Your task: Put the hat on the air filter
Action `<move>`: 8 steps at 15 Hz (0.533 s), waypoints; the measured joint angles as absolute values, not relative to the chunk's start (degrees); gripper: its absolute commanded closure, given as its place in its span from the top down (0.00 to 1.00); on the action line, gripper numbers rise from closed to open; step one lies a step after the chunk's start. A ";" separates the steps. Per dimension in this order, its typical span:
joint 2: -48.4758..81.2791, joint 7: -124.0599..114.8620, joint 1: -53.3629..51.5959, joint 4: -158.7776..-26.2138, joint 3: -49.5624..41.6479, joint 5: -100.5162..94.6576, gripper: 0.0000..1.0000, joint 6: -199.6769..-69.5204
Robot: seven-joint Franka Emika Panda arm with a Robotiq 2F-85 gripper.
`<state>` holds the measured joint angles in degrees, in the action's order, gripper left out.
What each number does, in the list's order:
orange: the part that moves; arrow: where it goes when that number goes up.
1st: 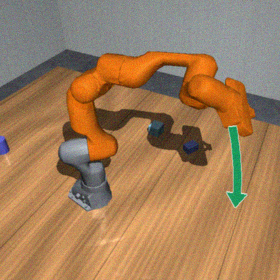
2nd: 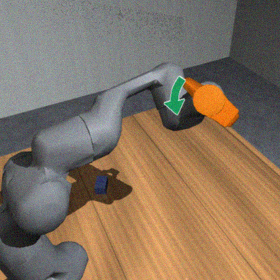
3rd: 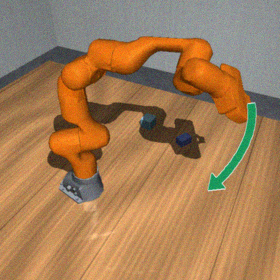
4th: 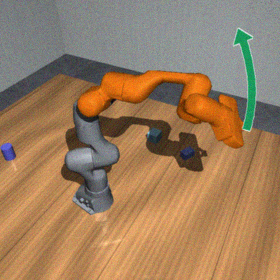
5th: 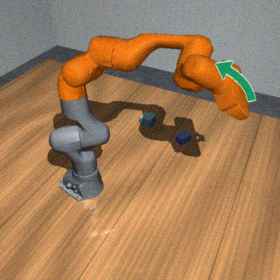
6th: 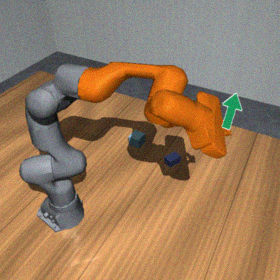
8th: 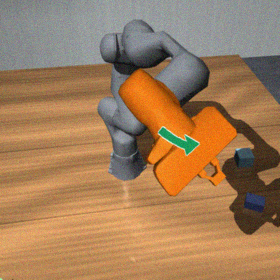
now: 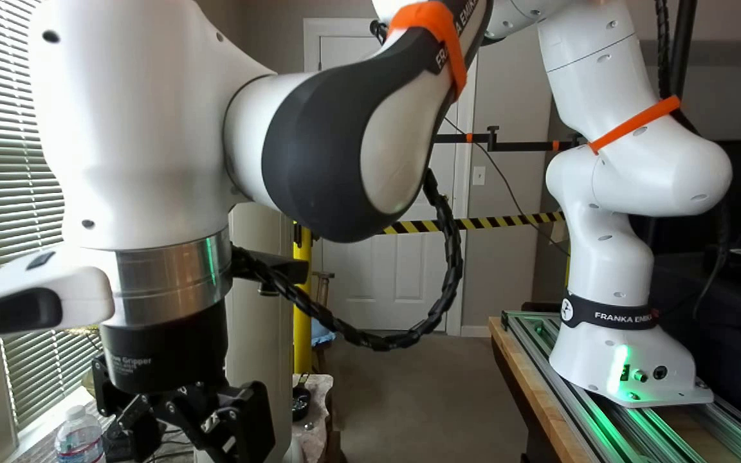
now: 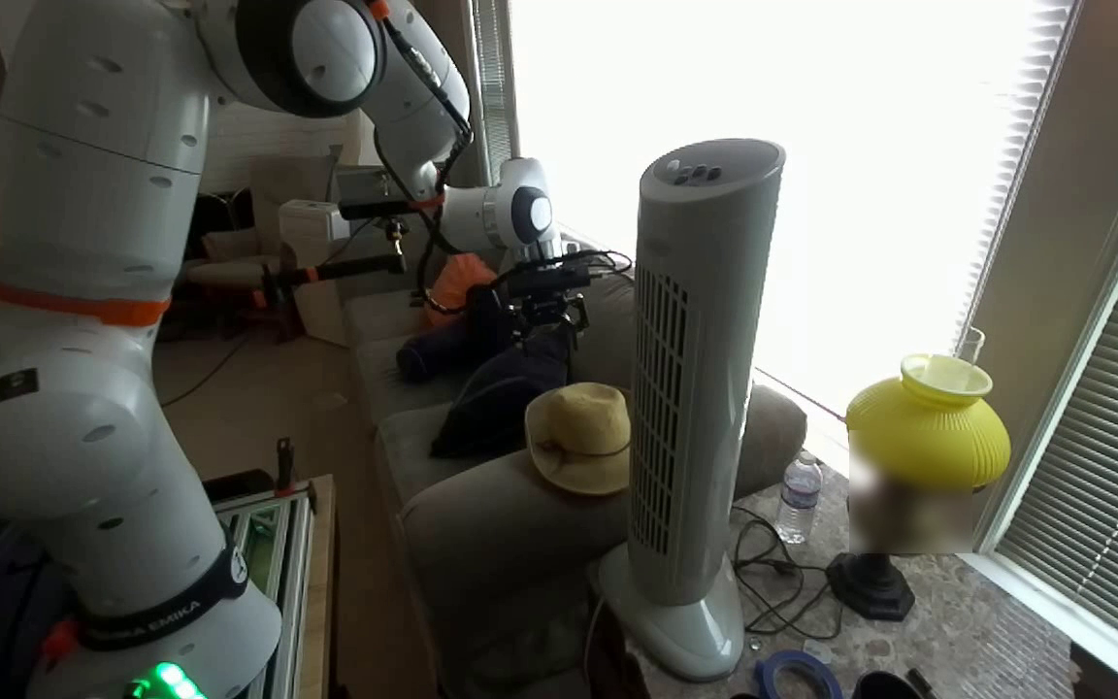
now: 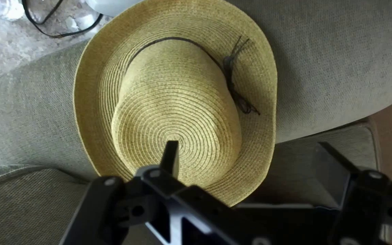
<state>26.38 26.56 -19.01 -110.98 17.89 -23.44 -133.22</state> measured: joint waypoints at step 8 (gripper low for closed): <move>27.56 26.20 -19.29 -110.55 17.51 -23.86 1.00 -134.00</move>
<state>27.56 26.20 -19.29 -110.55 17.51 -23.86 -134.00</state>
